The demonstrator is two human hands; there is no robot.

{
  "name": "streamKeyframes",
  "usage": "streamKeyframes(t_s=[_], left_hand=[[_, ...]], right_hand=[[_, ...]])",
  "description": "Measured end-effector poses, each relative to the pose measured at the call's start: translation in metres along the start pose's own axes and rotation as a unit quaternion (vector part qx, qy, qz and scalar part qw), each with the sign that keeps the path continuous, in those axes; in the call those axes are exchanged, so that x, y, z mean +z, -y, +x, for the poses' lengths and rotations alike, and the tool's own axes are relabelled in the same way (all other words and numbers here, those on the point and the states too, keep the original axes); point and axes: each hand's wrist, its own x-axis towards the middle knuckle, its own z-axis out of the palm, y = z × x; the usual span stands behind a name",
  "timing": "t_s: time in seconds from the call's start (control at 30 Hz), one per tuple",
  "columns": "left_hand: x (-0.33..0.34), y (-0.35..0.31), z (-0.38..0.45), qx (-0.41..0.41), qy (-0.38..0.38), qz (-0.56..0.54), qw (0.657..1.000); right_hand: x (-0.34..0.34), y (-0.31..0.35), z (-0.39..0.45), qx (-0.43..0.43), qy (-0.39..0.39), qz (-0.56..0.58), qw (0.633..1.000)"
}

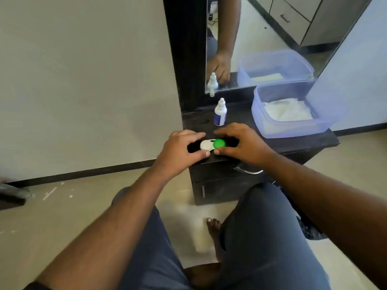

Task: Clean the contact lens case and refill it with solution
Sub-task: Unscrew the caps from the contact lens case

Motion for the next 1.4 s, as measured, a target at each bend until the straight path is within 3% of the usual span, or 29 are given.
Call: streamKeyframes(t_s=[0.2,0.6,0.83,1.27,1.4], left_hand=[[0.006,0.004,0.004,0.008,-0.022,-0.021,1.000],[0.029,0.010,-0.001,0.035,-0.136,-0.085,0.986],[0.031,0.020,-0.005,0.066,-0.109,-0.058,0.990],[0.026,0.009,-0.014,0.021,-0.164,-0.152,0.975],[0.025,0.006,-0.014,0.006,-0.136,-0.159,0.978]], right_hand=[[0.012,-0.004,0.001,-0.003,-0.038,-0.016,0.999],[0.013,-0.011,0.006,-0.007,-0.032,-0.011,0.999],[0.013,-0.011,0.007,-0.009,-0.034,0.004,0.999],[0.012,-0.011,0.008,-0.014,-0.024,0.022,0.999],[0.012,-0.013,0.009,-0.013,-0.022,0.015,1.000]])
